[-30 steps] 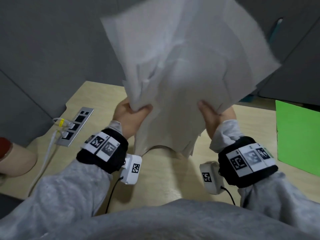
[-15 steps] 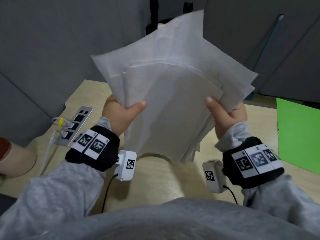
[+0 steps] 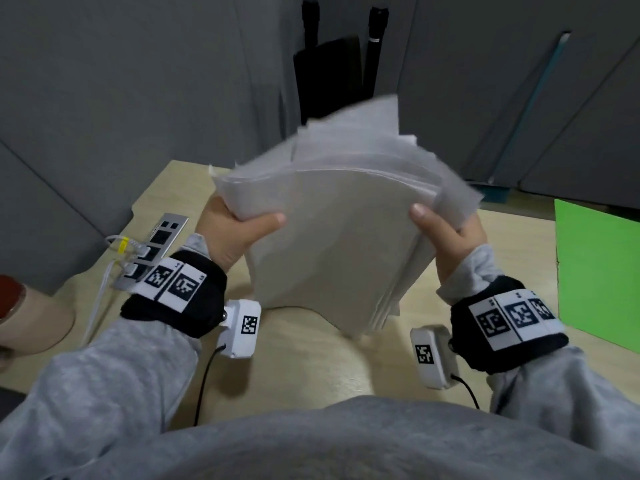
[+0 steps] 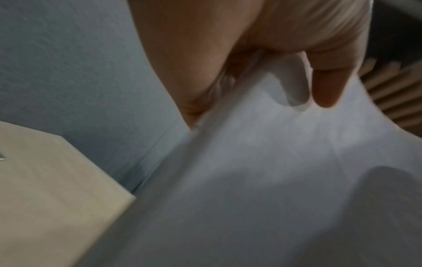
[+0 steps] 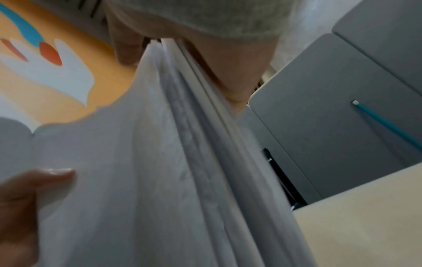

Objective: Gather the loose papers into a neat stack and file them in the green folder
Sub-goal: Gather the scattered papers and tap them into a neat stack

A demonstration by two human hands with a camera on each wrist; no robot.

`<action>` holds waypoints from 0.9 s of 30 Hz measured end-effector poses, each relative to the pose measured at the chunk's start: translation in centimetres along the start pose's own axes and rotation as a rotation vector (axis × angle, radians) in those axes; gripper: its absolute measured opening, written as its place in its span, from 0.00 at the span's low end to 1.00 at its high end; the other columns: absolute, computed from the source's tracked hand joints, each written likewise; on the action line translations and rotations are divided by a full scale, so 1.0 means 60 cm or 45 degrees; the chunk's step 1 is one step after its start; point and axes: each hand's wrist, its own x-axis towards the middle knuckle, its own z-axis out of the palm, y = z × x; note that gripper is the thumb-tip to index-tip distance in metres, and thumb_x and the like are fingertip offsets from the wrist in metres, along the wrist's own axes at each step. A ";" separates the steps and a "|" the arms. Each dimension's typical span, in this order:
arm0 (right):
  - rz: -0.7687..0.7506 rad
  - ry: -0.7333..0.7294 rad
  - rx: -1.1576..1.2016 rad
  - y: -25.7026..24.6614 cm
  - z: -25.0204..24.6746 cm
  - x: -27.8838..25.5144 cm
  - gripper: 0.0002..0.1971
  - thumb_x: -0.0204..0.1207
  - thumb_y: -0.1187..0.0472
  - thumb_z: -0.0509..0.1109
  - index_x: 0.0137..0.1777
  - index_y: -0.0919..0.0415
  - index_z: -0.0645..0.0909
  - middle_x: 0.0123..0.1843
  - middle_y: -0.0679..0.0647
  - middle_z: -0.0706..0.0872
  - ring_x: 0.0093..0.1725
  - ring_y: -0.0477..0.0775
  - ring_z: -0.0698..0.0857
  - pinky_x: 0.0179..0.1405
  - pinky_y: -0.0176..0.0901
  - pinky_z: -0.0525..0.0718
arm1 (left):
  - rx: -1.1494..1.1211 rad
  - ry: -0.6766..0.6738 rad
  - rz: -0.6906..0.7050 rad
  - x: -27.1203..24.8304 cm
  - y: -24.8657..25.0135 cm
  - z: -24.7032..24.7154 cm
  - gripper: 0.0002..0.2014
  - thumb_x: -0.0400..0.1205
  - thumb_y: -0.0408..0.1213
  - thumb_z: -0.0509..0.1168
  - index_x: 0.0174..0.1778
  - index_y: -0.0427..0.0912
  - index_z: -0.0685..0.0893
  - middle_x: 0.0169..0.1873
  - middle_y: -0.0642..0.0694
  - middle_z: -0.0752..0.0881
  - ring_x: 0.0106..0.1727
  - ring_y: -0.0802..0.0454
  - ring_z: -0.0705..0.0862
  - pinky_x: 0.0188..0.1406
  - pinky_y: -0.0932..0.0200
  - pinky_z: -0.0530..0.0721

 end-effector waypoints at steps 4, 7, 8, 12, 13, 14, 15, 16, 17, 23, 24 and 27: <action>0.169 0.069 -0.152 0.028 0.004 0.002 0.21 0.68 0.65 0.76 0.62 0.57 0.79 0.47 0.43 0.87 0.41 0.30 0.86 0.40 0.24 0.83 | 0.167 -0.085 -0.106 -0.005 -0.024 0.009 0.15 0.60 0.42 0.79 0.42 0.51 0.87 0.41 0.55 0.90 0.40 0.69 0.88 0.44 0.62 0.86; 0.127 0.136 -0.036 0.018 -0.008 0.011 0.12 0.69 0.67 0.72 0.48 0.50 0.84 0.40 0.41 0.89 0.40 0.33 0.87 0.42 0.28 0.83 | 0.074 0.088 -0.099 0.002 -0.019 0.001 0.12 0.64 0.34 0.80 0.38 0.48 0.85 0.37 0.54 0.88 0.32 0.71 0.87 0.34 0.71 0.84; 0.089 0.090 0.009 0.010 -0.013 0.015 0.11 0.68 0.65 0.71 0.47 0.50 0.86 0.42 0.42 0.91 0.45 0.38 0.87 0.47 0.32 0.82 | 0.004 0.089 -0.098 0.007 -0.018 -0.007 0.14 0.61 0.35 0.80 0.40 0.47 0.86 0.39 0.51 0.89 0.37 0.66 0.89 0.37 0.68 0.86; 0.093 -0.103 0.012 0.009 -0.006 0.021 0.21 0.67 0.58 0.71 0.61 0.55 0.81 0.57 0.50 0.89 0.59 0.48 0.86 0.56 0.38 0.82 | -0.090 -0.130 -0.135 0.014 -0.018 -0.016 0.22 0.55 0.39 0.79 0.47 0.46 0.89 0.44 0.49 0.93 0.51 0.47 0.91 0.52 0.48 0.87; 0.105 -0.112 -0.027 0.013 0.000 0.018 0.18 0.68 0.60 0.73 0.59 0.50 0.81 0.52 0.43 0.91 0.55 0.43 0.87 0.52 0.35 0.83 | -0.059 -0.161 -0.148 0.012 -0.020 -0.009 0.23 0.55 0.39 0.80 0.46 0.46 0.89 0.42 0.51 0.94 0.49 0.49 0.91 0.52 0.49 0.87; 0.100 -0.104 -0.070 0.015 0.006 0.016 0.16 0.68 0.61 0.75 0.55 0.48 0.82 0.46 0.39 0.91 0.50 0.39 0.88 0.49 0.31 0.83 | -0.040 -0.169 -0.150 0.010 -0.022 -0.004 0.22 0.54 0.39 0.80 0.45 0.46 0.89 0.40 0.53 0.94 0.48 0.51 0.91 0.51 0.50 0.87; 0.092 -0.079 -0.086 0.016 0.010 0.014 0.14 0.68 0.61 0.76 0.53 0.49 0.83 0.41 0.37 0.91 0.47 0.38 0.88 0.46 0.30 0.83 | -0.036 -0.150 -0.148 0.009 -0.022 0.000 0.21 0.54 0.39 0.80 0.43 0.46 0.89 0.39 0.54 0.94 0.46 0.52 0.91 0.50 0.51 0.88; 0.092 -0.032 -0.067 0.014 0.011 0.015 0.11 0.68 0.59 0.77 0.50 0.51 0.84 0.38 0.37 0.91 0.44 0.38 0.89 0.44 0.30 0.83 | -0.052 -0.114 -0.142 0.010 -0.023 0.001 0.21 0.54 0.40 0.80 0.42 0.46 0.89 0.39 0.52 0.93 0.46 0.51 0.91 0.50 0.50 0.88; 0.086 0.022 -0.024 0.010 0.010 0.018 0.09 0.67 0.57 0.77 0.47 0.52 0.84 0.36 0.38 0.91 0.41 0.38 0.88 0.42 0.30 0.83 | -0.088 -0.079 -0.133 0.012 -0.022 -0.003 0.21 0.54 0.41 0.80 0.43 0.45 0.89 0.41 0.50 0.93 0.48 0.48 0.91 0.50 0.49 0.88; 0.105 -0.069 -0.014 0.017 0.009 0.017 0.27 0.63 0.44 0.78 0.62 0.47 0.78 0.58 0.47 0.83 0.55 0.41 0.85 0.51 0.36 0.84 | -0.201 -0.240 -0.141 0.012 -0.033 -0.014 0.25 0.58 0.36 0.79 0.52 0.46 0.86 0.46 0.50 0.93 0.50 0.49 0.90 0.49 0.53 0.87; 0.114 -0.085 -0.054 0.024 0.013 0.014 0.25 0.67 0.52 0.77 0.64 0.51 0.77 0.56 0.44 0.82 0.51 0.33 0.84 0.46 0.29 0.83 | -0.156 -0.253 -0.146 0.009 -0.035 -0.007 0.23 0.60 0.35 0.79 0.51 0.47 0.85 0.44 0.52 0.93 0.48 0.52 0.90 0.48 0.53 0.87; 0.110 -0.030 -0.108 0.026 0.023 0.013 0.15 0.75 0.69 0.69 0.60 0.59 0.79 0.46 0.43 0.83 0.37 0.28 0.84 0.34 0.22 0.80 | -0.129 -0.239 -0.138 0.009 -0.034 0.007 0.15 0.66 0.34 0.75 0.49 0.46 0.86 0.40 0.54 0.93 0.44 0.55 0.90 0.46 0.55 0.88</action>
